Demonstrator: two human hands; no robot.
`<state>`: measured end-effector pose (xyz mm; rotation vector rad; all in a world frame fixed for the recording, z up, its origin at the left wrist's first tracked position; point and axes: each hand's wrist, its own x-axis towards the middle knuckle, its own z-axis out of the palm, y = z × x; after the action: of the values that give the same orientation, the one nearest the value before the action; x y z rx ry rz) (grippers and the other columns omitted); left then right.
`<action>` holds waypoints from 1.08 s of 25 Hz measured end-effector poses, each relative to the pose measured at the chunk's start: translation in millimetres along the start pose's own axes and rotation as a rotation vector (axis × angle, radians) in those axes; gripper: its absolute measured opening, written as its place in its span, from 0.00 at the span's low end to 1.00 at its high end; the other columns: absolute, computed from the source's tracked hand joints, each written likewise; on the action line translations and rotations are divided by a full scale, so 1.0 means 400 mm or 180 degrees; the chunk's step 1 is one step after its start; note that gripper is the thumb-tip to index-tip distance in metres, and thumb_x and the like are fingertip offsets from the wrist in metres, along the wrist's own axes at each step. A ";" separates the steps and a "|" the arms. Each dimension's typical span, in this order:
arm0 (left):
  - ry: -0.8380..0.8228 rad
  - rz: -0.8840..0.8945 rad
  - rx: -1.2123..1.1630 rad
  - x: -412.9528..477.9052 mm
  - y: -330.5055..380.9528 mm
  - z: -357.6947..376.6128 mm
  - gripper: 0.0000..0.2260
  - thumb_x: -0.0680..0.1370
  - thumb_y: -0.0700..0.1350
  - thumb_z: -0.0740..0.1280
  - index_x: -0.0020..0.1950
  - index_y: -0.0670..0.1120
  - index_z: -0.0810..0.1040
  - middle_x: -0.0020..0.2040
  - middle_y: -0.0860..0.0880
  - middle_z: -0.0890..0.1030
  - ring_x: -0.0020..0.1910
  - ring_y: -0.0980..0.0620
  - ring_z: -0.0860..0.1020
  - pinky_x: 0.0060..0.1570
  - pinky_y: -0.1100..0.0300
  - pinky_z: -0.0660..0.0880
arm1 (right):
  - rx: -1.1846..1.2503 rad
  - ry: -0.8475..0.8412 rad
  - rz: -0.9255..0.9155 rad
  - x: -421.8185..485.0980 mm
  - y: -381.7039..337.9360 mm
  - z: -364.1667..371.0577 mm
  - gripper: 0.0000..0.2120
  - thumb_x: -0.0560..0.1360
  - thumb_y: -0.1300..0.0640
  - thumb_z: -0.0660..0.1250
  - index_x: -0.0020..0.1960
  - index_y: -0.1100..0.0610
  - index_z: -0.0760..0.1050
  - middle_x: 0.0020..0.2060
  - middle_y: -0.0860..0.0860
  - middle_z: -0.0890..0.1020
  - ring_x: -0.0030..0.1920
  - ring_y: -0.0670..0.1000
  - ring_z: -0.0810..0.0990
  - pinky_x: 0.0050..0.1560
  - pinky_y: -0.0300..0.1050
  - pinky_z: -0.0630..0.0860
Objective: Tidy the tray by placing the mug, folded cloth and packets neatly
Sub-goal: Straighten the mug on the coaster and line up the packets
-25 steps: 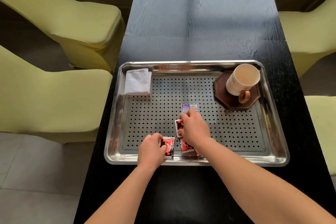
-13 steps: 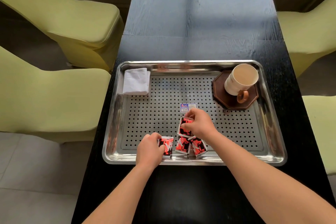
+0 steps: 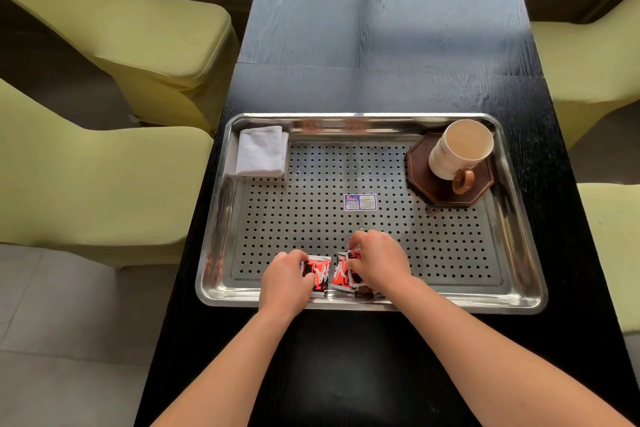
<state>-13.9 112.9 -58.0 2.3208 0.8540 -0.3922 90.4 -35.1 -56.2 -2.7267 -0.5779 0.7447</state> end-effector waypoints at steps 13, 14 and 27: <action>-0.0028 0.0009 -0.0147 -0.006 -0.003 -0.011 0.16 0.76 0.39 0.65 0.64 0.48 0.78 0.52 0.48 0.78 0.49 0.50 0.76 0.50 0.57 0.74 | 0.0933 0.0153 0.0243 -0.020 -0.041 0.024 0.08 0.72 0.56 0.75 0.51 0.52 0.81 0.47 0.49 0.78 0.49 0.51 0.79 0.47 0.43 0.73; -0.0027 0.0019 -0.0136 -0.007 -0.004 -0.012 0.16 0.77 0.39 0.64 0.64 0.48 0.78 0.53 0.48 0.78 0.49 0.50 0.76 0.51 0.57 0.74 | 0.0795 0.0149 0.0197 -0.025 -0.044 0.028 0.08 0.73 0.54 0.75 0.51 0.52 0.81 0.47 0.49 0.79 0.49 0.51 0.79 0.47 0.44 0.73; 0.0509 0.0695 0.1185 -0.030 -0.078 -0.028 0.08 0.77 0.47 0.64 0.53 0.50 0.81 0.50 0.51 0.75 0.51 0.49 0.72 0.51 0.54 0.70 | 0.0037 0.0303 0.0511 -0.116 0.112 0.008 0.16 0.75 0.45 0.68 0.60 0.51 0.76 0.52 0.49 0.79 0.54 0.52 0.77 0.47 0.48 0.78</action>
<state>-43.0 132.7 -58.2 2.7889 0.6308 -0.2928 66.0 -94.8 -54.2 -2.8043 -0.3361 0.6474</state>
